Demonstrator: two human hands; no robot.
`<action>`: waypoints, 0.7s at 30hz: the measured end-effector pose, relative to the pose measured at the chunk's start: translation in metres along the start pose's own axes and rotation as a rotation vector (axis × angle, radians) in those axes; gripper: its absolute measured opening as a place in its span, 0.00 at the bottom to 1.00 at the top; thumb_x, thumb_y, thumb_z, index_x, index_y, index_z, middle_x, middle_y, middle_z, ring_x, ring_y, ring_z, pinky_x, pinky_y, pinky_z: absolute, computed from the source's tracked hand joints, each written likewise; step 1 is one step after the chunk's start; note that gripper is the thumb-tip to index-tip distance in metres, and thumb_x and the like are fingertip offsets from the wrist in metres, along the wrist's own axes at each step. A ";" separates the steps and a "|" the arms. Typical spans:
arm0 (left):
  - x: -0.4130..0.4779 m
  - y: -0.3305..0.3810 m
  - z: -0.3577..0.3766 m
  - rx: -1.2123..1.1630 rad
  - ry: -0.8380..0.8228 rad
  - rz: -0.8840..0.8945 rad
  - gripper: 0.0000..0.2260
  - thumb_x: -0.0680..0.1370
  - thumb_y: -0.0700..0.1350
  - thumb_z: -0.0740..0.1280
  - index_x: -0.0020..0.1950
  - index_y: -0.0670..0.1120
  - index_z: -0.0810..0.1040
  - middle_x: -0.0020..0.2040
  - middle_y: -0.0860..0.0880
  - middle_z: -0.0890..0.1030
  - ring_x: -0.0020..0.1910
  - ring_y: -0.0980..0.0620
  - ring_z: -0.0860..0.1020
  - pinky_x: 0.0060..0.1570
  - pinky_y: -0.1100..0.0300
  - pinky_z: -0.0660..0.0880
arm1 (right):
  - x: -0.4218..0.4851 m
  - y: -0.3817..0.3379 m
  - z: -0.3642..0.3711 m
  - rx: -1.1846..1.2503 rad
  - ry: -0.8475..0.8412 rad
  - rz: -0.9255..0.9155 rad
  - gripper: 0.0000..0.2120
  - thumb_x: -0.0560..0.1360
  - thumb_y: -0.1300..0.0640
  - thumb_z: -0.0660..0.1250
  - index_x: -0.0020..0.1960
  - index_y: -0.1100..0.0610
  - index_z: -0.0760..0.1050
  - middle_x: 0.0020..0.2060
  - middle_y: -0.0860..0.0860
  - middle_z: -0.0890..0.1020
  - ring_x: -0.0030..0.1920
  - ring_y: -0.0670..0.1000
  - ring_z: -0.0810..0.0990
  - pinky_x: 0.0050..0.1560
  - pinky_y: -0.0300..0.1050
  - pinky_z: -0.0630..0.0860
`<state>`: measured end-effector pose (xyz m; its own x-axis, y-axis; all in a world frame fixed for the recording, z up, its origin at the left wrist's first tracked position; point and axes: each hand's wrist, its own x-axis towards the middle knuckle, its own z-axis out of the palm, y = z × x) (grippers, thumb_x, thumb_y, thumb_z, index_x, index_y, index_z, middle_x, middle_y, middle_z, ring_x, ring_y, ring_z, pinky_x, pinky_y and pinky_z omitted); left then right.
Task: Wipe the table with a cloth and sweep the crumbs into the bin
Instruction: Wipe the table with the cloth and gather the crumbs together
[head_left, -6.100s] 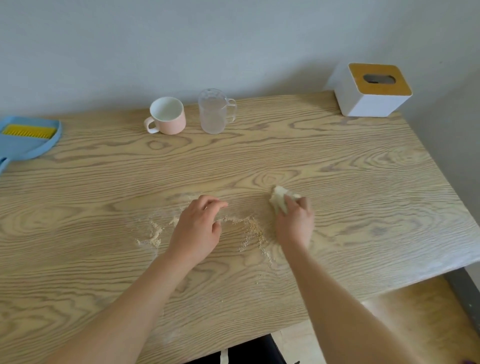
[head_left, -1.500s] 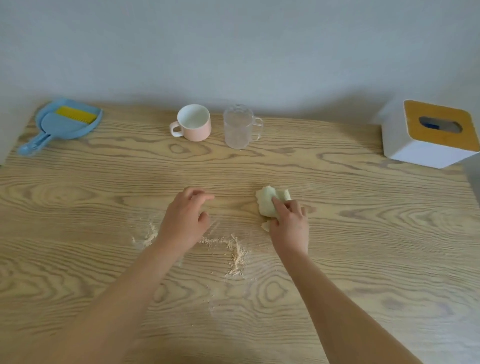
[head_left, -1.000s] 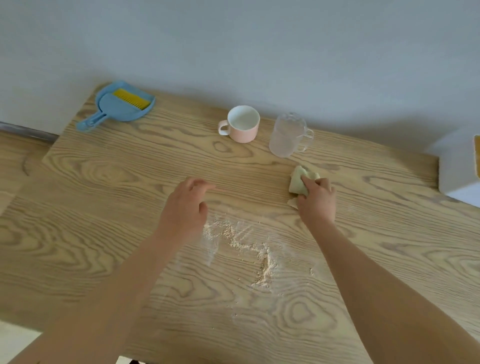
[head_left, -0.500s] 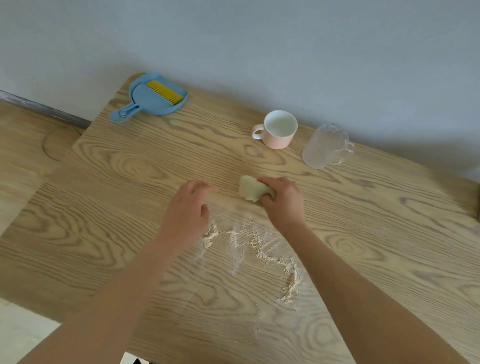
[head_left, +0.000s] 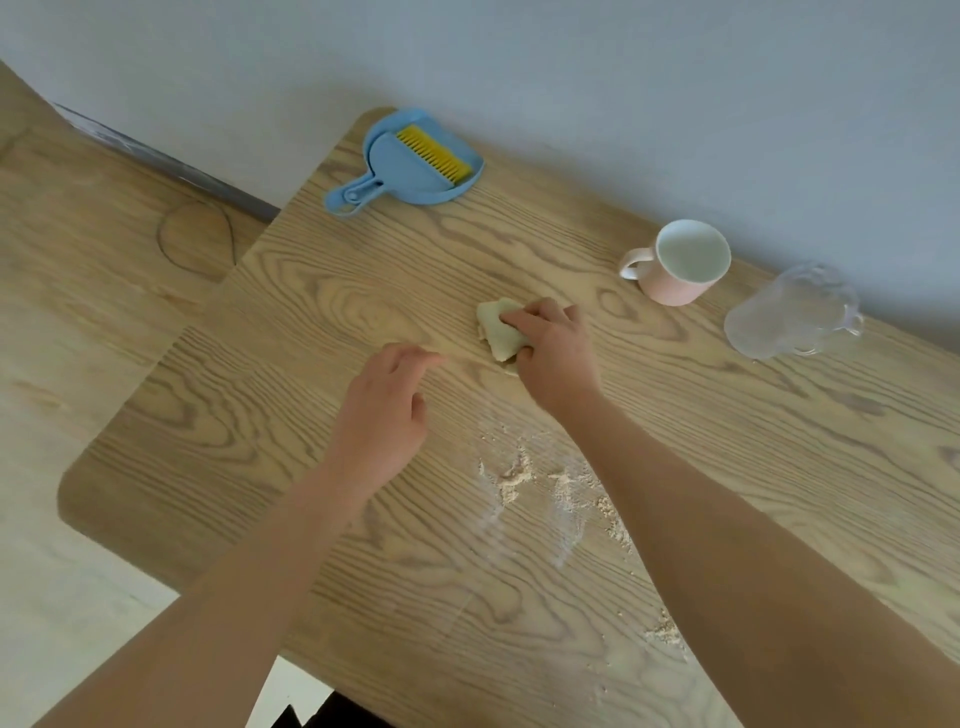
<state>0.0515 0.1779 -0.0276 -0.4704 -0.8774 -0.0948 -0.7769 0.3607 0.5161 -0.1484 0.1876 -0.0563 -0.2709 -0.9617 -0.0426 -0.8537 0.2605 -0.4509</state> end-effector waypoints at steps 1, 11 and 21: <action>-0.001 -0.002 -0.002 -0.006 0.004 -0.009 0.20 0.75 0.34 0.60 0.65 0.50 0.72 0.64 0.51 0.70 0.65 0.52 0.68 0.65 0.55 0.66 | -0.009 -0.007 0.003 0.008 -0.054 -0.061 0.21 0.72 0.65 0.62 0.61 0.48 0.76 0.58 0.47 0.75 0.54 0.53 0.66 0.48 0.42 0.68; 0.001 0.002 -0.003 -0.068 -0.007 -0.021 0.20 0.77 0.35 0.59 0.66 0.51 0.71 0.65 0.53 0.69 0.67 0.54 0.65 0.67 0.60 0.60 | -0.062 0.014 -0.042 0.399 -0.163 0.003 0.18 0.68 0.71 0.68 0.53 0.54 0.82 0.49 0.47 0.79 0.50 0.50 0.77 0.46 0.36 0.78; -0.003 0.016 0.007 -0.028 -0.035 0.023 0.19 0.78 0.36 0.59 0.67 0.52 0.71 0.67 0.53 0.68 0.68 0.54 0.64 0.65 0.64 0.55 | -0.038 0.048 -0.026 0.055 0.044 0.222 0.24 0.72 0.66 0.62 0.64 0.47 0.75 0.57 0.50 0.72 0.53 0.52 0.67 0.51 0.43 0.67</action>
<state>0.0382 0.1882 -0.0249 -0.5029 -0.8571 -0.1122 -0.7537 0.3712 0.5423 -0.1908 0.2392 -0.0534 -0.4694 -0.8764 -0.1077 -0.7460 0.4588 -0.4826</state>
